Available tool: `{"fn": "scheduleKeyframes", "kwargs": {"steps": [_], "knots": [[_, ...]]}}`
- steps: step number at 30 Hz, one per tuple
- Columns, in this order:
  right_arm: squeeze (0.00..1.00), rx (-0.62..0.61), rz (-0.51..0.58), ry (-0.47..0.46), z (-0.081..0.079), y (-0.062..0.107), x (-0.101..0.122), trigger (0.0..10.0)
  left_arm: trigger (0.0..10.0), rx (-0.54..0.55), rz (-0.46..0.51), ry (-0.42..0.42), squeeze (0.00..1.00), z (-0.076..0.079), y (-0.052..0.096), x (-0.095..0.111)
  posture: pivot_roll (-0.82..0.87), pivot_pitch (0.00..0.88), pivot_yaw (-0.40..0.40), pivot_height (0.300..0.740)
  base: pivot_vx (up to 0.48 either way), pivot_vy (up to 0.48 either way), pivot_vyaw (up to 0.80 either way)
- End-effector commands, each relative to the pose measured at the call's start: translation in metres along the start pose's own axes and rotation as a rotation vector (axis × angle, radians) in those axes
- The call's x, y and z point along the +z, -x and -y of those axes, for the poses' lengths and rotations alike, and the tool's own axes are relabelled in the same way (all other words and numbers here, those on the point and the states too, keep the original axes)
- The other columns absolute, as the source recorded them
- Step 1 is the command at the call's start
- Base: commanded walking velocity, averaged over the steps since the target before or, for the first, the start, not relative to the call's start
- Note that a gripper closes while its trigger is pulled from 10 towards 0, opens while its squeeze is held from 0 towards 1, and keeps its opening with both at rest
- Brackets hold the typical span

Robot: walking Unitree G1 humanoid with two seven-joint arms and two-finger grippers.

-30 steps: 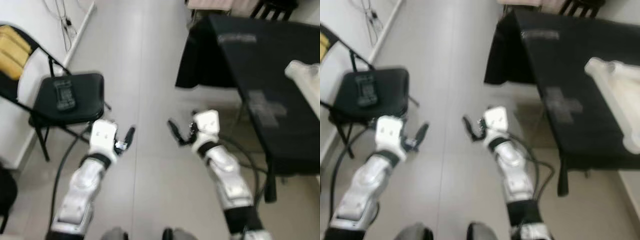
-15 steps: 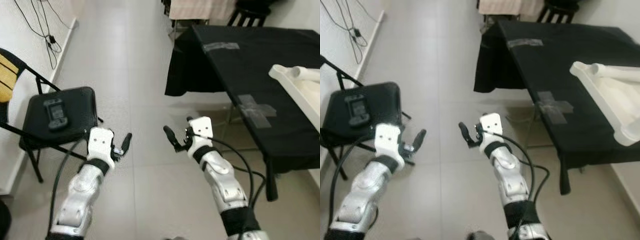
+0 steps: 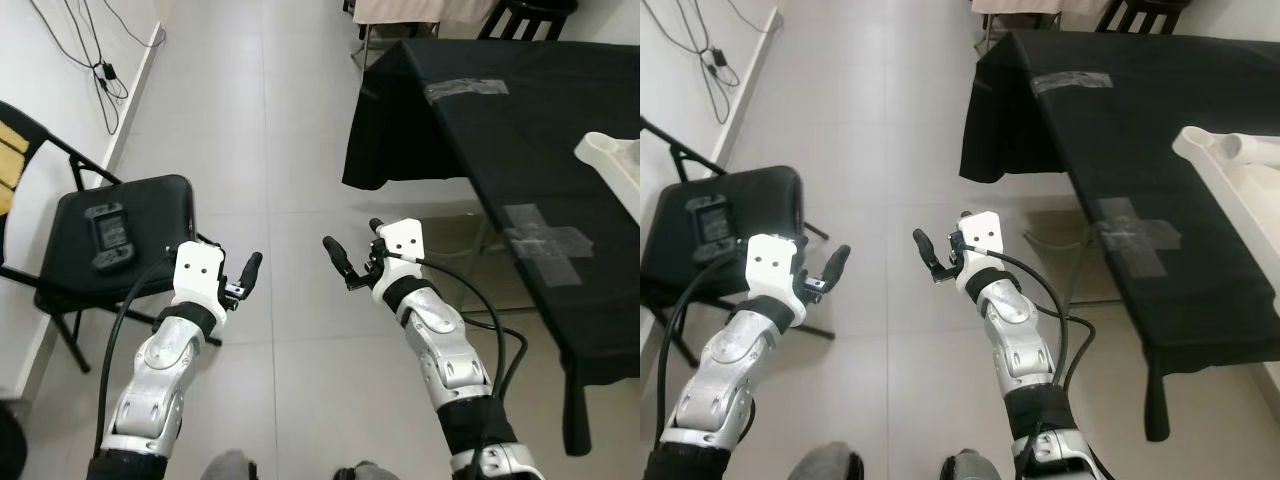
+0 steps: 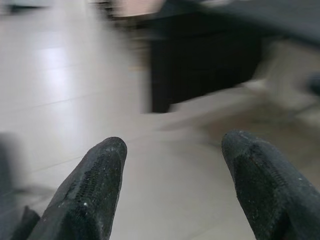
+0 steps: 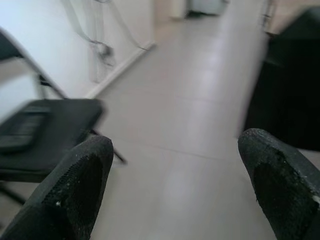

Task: Building children table

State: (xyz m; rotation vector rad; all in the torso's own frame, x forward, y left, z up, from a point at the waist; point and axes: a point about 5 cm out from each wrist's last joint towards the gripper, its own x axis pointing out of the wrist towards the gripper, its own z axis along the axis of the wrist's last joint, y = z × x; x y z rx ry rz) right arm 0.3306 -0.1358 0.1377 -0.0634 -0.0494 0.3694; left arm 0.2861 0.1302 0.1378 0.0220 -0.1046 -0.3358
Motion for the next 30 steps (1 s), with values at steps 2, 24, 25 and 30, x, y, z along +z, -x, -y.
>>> {"fn": "scheduleKeyframes", "kwargs": {"steps": [2,24,25,30], "knots": [[0.00,0.015,0.048,-0.015,-0.005,-0.003,0.007,10.0,10.0,0.007,0.008,-0.010,0.00,-0.005,0.004,0.003,0.04,0.197,-0.077,0.740,0.277,0.000,0.00],[0.00,0.105,0.262,-0.030,-0.011,-0.020,0.072,10.0,10.0,-0.006,0.157,-0.063,0.00,-0.018,-0.003,0.054,0.05,0.186,-0.081,0.740,0.276,0.000,-0.47],[0.00,0.107,0.262,-0.031,-0.011,-0.020,0.072,10.0,10.0,-0.006,0.158,-0.064,0.00,-0.018,-0.003,0.055,0.05,0.186,-0.081,0.740,0.266,0.000,0.00],[0.00,0.116,0.258,-0.026,-0.011,-0.019,0.073,10.0,10.0,-0.009,0.160,-0.064,0.00,-0.018,-0.004,0.057,0.05,0.187,-0.081,0.740,0.266,0.000,0.00]]}}
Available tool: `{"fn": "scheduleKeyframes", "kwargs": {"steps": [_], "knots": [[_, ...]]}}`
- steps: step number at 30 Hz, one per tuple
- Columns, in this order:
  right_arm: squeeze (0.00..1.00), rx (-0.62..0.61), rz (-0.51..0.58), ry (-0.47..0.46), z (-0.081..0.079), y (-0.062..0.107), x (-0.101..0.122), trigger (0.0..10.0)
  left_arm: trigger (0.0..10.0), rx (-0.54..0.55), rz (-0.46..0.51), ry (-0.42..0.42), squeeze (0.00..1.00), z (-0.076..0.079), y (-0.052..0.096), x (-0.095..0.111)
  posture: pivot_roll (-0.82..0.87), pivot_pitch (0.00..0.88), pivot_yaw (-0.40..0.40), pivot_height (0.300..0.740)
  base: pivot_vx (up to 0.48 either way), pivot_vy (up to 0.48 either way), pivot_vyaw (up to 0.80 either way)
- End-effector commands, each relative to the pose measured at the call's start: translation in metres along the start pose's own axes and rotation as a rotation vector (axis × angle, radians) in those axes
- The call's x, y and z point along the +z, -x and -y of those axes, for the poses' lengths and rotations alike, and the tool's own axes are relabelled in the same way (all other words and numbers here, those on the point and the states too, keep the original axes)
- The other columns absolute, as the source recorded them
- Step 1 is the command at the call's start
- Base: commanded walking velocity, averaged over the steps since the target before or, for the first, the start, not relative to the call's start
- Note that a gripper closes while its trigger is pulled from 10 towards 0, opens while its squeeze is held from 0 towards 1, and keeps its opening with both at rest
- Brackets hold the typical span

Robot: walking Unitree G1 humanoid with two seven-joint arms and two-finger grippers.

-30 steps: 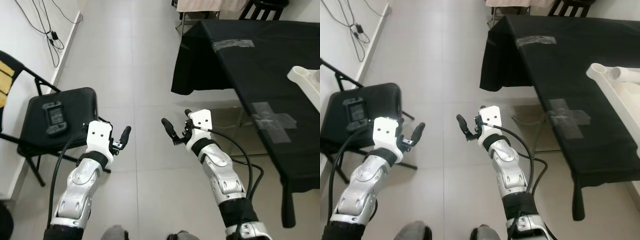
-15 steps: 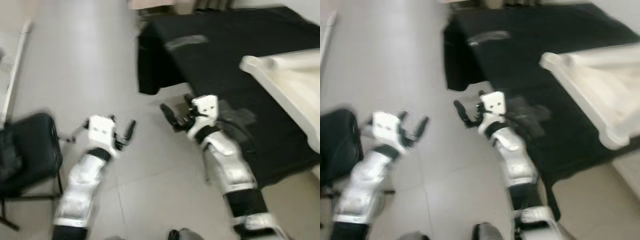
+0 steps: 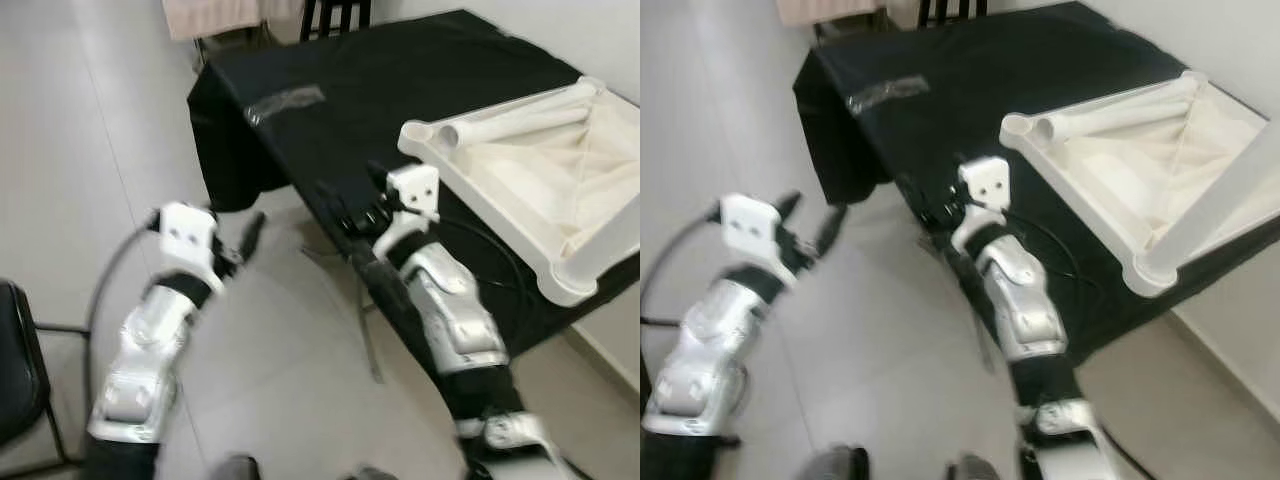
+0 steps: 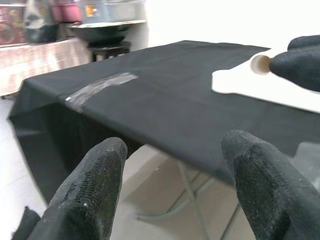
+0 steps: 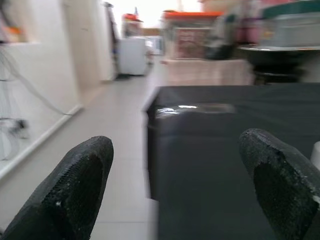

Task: Building children table

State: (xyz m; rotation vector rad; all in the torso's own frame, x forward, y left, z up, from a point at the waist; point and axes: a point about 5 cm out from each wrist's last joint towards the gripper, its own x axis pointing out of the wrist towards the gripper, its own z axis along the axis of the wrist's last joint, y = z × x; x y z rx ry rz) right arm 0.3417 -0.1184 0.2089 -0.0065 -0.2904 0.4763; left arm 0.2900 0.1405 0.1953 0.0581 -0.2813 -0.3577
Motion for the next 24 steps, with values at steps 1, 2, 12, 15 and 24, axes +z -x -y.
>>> {"fn": "scheduleKeyframes", "kwargs": {"steps": [1,2,12,15,24], "knots": [[0.00,0.015,0.009,-0.013,-0.0041,-0.0010,0.0019,10.0,10.0,0.013,-0.008,-0.001,0.00,-0.0038,0.0021,0.0007,0.05,0.187,-0.081,0.740,0.266,0.000,0.00],[0.00,0.015,0.009,-0.013,-0.0041,-0.0010,0.0019,10.0,10.0,0.013,-0.008,-0.001,0.00,-0.0038,0.0021,0.0007,0.05,0.187,-0.081,0.740,0.266,0.000,0.00],[0.00,0.019,0.005,-0.010,-0.0053,-0.0009,0.0007,10.0,10.0,-0.002,-0.013,0.015,0.00,0.0001,0.0011,0.0002,0.05,0.184,-0.080,0.740,0.267,0.000,0.00],[0.00,0.021,0.006,-0.011,-0.0061,-0.0009,0.0006,10.0,10.0,-0.006,-0.013,0.019,0.00,0.0007,0.0012,0.0004,0.05,0.183,-0.079,0.740,0.271,0.000,0.00],[0.00,0.027,0.005,-0.017,-0.0081,-0.0008,0.0002,10.0,10.0,-0.012,-0.017,0.024,0.00,0.0017,0.0013,0.0006,0.05,0.179,-0.079,0.740,0.268,0.000,0.00]]}}
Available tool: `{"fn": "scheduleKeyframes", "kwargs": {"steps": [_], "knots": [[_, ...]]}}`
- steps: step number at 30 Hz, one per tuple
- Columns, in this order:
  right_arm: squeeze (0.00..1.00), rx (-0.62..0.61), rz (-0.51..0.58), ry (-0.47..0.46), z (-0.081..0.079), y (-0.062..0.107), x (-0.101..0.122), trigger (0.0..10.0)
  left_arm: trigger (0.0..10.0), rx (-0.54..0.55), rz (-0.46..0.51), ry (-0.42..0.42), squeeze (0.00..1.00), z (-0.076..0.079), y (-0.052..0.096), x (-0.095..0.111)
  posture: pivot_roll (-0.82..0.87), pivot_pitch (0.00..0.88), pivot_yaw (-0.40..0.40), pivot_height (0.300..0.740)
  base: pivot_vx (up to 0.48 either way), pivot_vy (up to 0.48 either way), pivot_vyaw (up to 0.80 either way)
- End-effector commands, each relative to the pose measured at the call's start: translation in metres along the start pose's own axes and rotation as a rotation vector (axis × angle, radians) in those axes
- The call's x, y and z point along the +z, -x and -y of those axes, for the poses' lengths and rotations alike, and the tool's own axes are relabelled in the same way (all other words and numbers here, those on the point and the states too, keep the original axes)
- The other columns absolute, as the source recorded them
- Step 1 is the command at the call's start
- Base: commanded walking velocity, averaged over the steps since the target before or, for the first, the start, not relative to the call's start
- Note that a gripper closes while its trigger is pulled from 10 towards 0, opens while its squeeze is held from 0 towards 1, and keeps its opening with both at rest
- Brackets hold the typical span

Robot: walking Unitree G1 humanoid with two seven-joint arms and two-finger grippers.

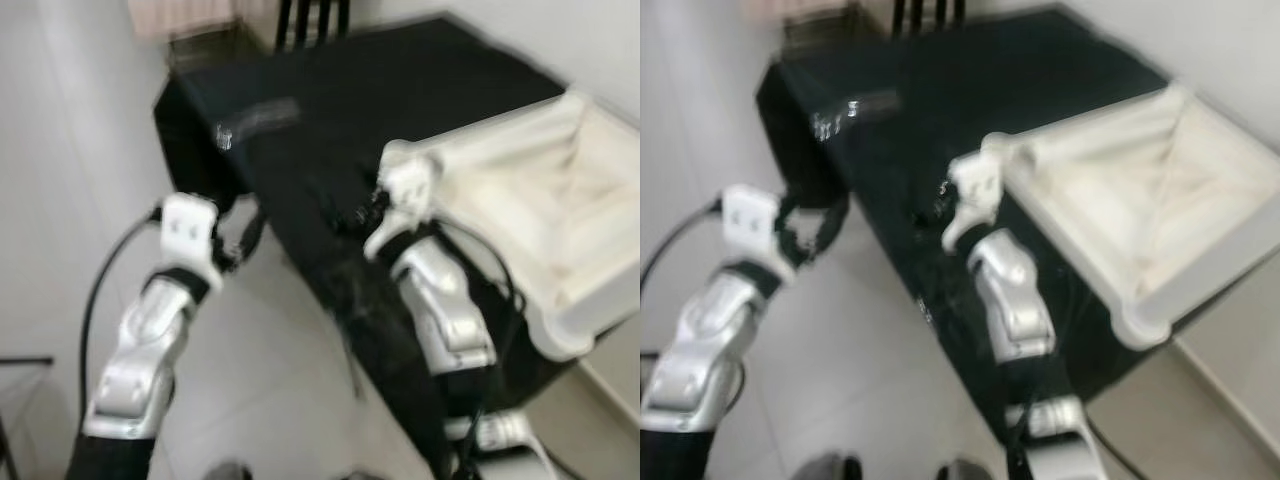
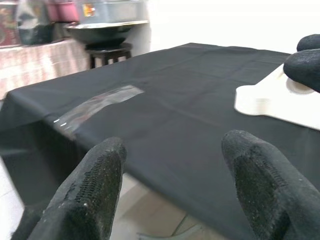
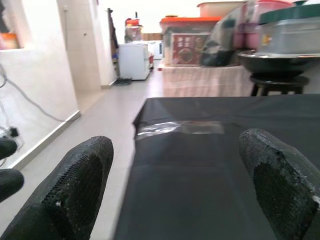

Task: Building children table

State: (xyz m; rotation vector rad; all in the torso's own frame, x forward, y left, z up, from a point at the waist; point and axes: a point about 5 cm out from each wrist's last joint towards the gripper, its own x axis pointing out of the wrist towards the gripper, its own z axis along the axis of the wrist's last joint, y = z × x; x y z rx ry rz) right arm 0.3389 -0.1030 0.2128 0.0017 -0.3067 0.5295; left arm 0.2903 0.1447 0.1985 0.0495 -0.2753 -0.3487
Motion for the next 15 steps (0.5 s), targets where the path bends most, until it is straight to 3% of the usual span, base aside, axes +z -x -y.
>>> {"fn": "scheduleKeyframes", "kwargs": {"steps": [1,12,15], "knots": [[0.00,-0.024,-0.013,-0.007,0.0061,0.0053,-0.0031,10.0,10.0,-0.023,-0.013,0.016,0.00,0.0065,0.0009,-0.0026,0.05,0.179,-0.080,0.740,0.270,0.000,0.00],[0.00,-0.055,-0.025,-0.024,0.0077,0.0043,-0.0037,10.0,10.0,-0.009,-0.029,0.015,0.00,0.0067,0.0000,-0.0044,0.05,0.179,-0.076,0.740,0.291,0.000,0.00],[0.00,-0.108,-0.069,-0.024,0.0112,0.0023,-0.0062,10.0,10.0,0.052,-0.058,0.009,0.00,0.0022,-0.0016,-0.0085,0.05,0.181,-0.074,0.740,0.000,0.000,-0.16]]}}
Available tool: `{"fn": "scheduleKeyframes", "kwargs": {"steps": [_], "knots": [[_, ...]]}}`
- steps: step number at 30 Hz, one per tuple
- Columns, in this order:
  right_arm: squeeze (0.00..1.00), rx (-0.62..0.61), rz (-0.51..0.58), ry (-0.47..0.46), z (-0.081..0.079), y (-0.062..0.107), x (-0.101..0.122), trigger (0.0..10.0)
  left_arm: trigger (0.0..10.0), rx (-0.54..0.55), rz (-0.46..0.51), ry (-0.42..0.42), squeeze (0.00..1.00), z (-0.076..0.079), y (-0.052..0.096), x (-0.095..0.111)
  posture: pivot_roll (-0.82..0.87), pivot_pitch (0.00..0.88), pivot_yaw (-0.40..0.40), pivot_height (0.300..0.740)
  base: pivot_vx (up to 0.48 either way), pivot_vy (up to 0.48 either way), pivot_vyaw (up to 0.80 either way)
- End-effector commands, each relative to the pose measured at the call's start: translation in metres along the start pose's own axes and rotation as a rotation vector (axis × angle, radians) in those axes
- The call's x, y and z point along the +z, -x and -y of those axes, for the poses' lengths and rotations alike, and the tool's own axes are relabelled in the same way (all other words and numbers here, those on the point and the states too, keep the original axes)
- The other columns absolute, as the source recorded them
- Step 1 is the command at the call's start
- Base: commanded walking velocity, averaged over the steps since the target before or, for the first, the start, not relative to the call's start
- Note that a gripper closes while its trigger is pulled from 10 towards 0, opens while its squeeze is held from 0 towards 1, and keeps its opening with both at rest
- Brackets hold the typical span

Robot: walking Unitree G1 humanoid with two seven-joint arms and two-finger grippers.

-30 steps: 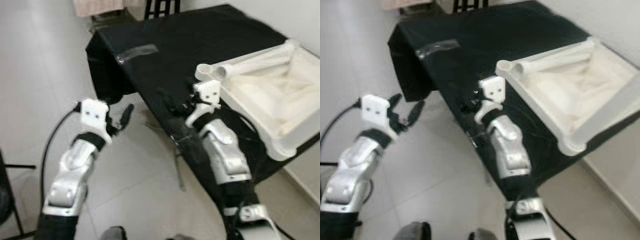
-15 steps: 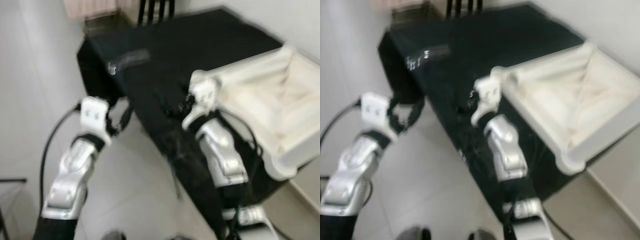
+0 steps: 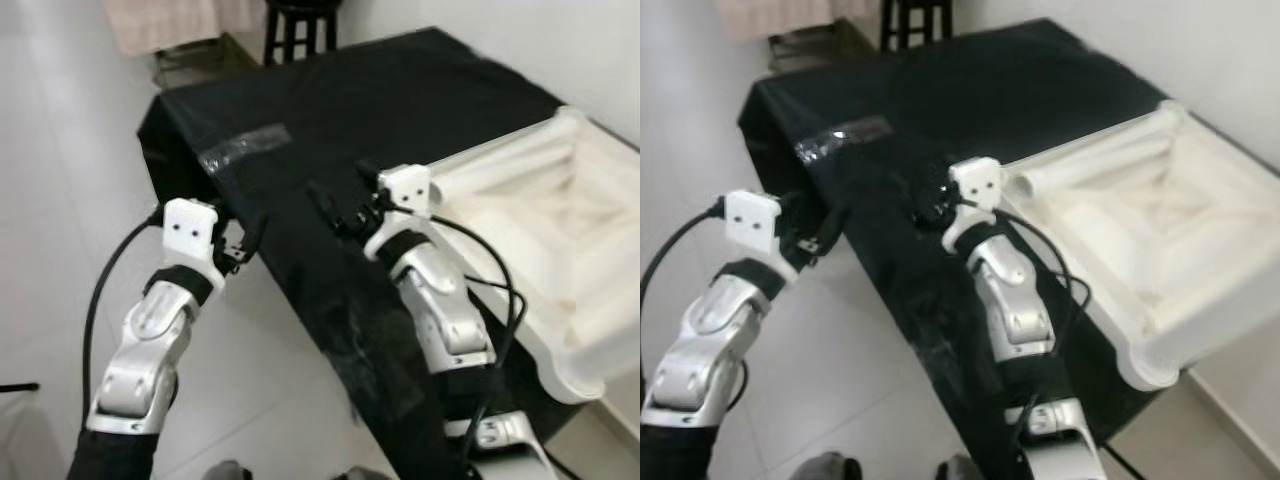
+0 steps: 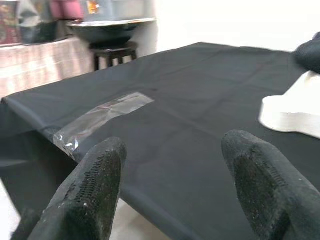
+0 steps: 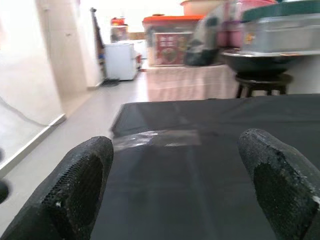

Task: Building children table

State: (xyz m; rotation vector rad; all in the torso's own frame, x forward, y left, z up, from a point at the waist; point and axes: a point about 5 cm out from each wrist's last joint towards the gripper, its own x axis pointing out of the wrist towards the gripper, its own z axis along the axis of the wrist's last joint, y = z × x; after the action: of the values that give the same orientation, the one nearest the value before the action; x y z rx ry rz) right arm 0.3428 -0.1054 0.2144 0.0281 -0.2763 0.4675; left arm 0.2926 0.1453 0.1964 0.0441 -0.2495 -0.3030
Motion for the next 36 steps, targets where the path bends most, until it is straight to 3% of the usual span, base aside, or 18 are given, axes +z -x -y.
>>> {"fn": "scheduleKeyframes", "kwargs": {"steps": [1,4,14,36], "knots": [[0.00,-0.050,-0.058,-0.001,0.0085,0.0035,-0.0076,10.0,10.0,0.020,-0.040,0.003,0.00,0.0020,-0.0007,-0.0064,0.05,0.181,-0.072,0.740,0.000,0.000,-0.80],[0.00,-0.056,-0.070,0.000,0.0097,0.0029,-0.0085,10.0,10.0,0.029,-0.046,0.001,0.00,0.0010,-0.0012,-0.0068,0.05,0.181,-0.072,0.740,0.000,0.000,-0.80],[0.00,-0.056,-0.080,-0.001,0.0090,0.0026,-0.0090,10.0,10.0,0.021,-0.062,-0.022,0.00,0.0000,-0.0019,-0.0076,0.05,0.181,-0.067,0.740,0.000,0.480,-0.80],[0.00,-0.072,-0.122,0.021,0.0083,0.0026,-0.0134,10.0,10.0,0.032,-0.052,-0.028,0.00,0.0019,-0.0025,-0.0067,0.05,0.183,-0.070,0.740,0.000,0.000,-0.80]]}}
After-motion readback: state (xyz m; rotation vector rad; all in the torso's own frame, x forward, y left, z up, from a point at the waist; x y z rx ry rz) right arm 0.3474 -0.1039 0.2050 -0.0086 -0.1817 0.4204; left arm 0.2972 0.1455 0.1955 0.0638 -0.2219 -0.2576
